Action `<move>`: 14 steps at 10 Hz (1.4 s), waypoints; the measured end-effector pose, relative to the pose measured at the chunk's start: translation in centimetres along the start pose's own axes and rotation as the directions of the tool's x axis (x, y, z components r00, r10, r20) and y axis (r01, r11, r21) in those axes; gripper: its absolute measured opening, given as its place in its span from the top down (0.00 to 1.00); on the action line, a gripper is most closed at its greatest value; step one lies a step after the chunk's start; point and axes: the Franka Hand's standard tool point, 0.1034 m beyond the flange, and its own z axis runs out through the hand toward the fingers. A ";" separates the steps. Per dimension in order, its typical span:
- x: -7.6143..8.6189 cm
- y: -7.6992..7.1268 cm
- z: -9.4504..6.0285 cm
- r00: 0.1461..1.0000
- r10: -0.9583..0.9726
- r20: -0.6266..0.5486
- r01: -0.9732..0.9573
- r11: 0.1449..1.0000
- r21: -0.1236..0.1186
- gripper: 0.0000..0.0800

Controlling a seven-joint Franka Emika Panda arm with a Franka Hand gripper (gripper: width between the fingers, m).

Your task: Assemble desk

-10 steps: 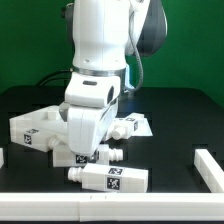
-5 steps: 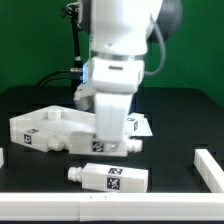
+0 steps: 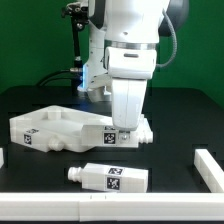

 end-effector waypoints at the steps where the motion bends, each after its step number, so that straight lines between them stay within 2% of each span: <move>1: 1.1 -0.3 -0.7 0.999 -0.034 -0.006 0.034 0.999 -0.007 0.64; 2: 2.3 -1.1 -1.5 0.994 -0.111 -0.012 0.111 0.994 -0.012 0.64; 3: 3.5 -1.7 -2.3 0.989 -0.147 -0.021 0.147 0.989 -0.027 0.64; 4: 3.8 -2.1 -2.4 0.988 -0.153 -0.024 0.152 0.988 -0.038 0.64; 7: 3.3 -2.1 -2.1 0.962 -0.272 -0.016 0.272 0.962 -0.033 0.64; 8: 3.7 -2.8 -2.1 0.951 -0.310 -0.005 0.310 0.950 -0.019 0.64; 9: 5.7 -4.3 -2.4 0.922 -0.388 -0.001 0.388 0.922 0.000 0.64; 10: 7.0 -5.7 -2.8 0.890 -0.456 -0.007 0.456 0.890 -0.001 0.64; 11: 7.7 -7.0 -2.9 0.869 -0.494 -0.012 0.494 0.869 -0.021 0.64; 12: 7.5 -7.1 -2.8 0.842 -0.539 -0.013 0.537 0.842 -0.048 0.64; 14: 7.1 -7.2 -2.6 0.786 -0.619 -0.004 0.618 0.785 -0.039 0.64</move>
Offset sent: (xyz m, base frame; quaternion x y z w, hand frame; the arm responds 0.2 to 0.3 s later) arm -0.0262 0.0451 0.0251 -0.0482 0.0525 -0.0003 0.9975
